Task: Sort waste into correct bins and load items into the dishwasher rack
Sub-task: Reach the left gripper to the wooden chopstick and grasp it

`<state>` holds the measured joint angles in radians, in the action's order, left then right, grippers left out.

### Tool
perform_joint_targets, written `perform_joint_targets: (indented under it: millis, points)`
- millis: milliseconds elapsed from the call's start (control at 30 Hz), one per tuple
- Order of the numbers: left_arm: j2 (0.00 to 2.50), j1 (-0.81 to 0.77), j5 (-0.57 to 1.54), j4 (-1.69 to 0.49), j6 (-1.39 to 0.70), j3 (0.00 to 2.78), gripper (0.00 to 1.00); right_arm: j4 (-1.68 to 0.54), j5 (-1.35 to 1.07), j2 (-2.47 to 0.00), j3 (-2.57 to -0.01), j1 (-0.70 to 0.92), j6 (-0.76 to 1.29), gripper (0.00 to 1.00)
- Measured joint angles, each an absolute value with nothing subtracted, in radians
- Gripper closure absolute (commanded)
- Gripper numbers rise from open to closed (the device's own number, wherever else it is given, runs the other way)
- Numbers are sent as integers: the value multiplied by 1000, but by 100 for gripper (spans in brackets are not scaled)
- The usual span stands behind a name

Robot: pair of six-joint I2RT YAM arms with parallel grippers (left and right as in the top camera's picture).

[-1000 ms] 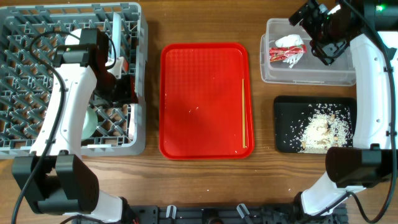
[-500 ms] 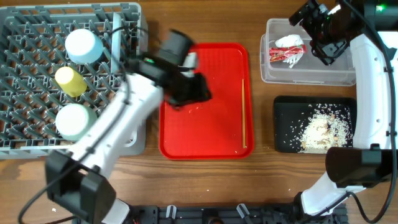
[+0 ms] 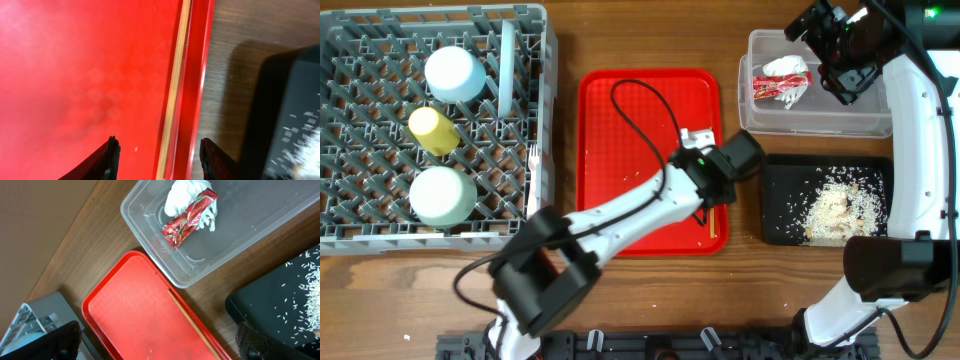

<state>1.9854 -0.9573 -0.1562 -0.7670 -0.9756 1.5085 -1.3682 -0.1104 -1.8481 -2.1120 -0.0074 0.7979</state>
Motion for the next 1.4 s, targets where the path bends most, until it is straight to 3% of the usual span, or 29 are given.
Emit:
perform_joint_targets:
  millis: [333, 533, 867, 1033, 1200, 1267, 1400]
  points:
    - [2083, -1013, -329, -710, -967, 1509, 57, -1368, -110, -1848, -2112, -7, 798, 0]
    - [2128, -1026, -356, -687, -903, 1509, 56, -1369, -110, -1848, -2112, -7, 798, 0]
    - [2160, -1030, -376, -677, -876, 1512, 63, -1369, -110, -1848, -2112, -7, 798, 0]
    - [2170, -1030, -382, -675, -868, 1523, 80, -1368, -110, -1848, -2112, -7, 798, 0]
    - [2173, -1030, -389, -661, -854, 1523, 86, -1368, -110, -1848, -2112, -7, 798, 0]
    - [2175, -1030, -396, -654, -849, 1523, 96, -1368, -111, -1848, -2112, -7, 798, 0]
    - [2175, -1030, -400, -655, -819, 1523, 96, -1368, -110, -1848, -2112, -7, 798, 0]
